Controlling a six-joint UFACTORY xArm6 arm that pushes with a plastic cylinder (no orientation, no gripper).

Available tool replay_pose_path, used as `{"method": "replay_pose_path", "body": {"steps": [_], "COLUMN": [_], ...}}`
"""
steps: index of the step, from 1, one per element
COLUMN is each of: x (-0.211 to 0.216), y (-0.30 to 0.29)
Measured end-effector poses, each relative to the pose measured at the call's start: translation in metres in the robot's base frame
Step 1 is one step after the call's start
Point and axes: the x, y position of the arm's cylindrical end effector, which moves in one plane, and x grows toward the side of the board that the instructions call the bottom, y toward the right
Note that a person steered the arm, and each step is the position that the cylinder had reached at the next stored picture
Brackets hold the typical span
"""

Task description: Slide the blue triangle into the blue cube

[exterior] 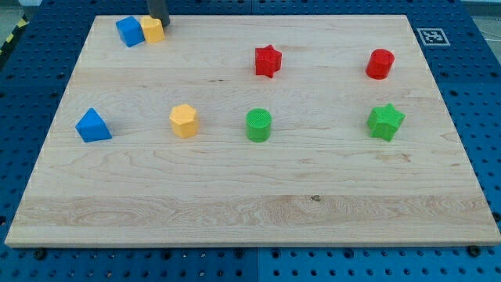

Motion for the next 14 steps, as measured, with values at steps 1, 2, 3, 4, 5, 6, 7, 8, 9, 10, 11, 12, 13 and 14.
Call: {"method": "replay_pose_path", "body": {"steps": [1, 2, 3, 4, 5, 6, 7, 8, 9, 10, 11, 12, 13, 14], "x": [-0.019, -0.008, 0.049, 0.098, 0.136, 0.167, 0.191, 0.237, 0.284, 0.277, 0.235, 0.228, 0.279, 0.282], "y": [0.02, 0.074, 0.088, 0.071, 0.003, -0.078, -0.129, -0.13, -0.12, -0.072, -0.065, -0.065, -0.065, -0.033]}}
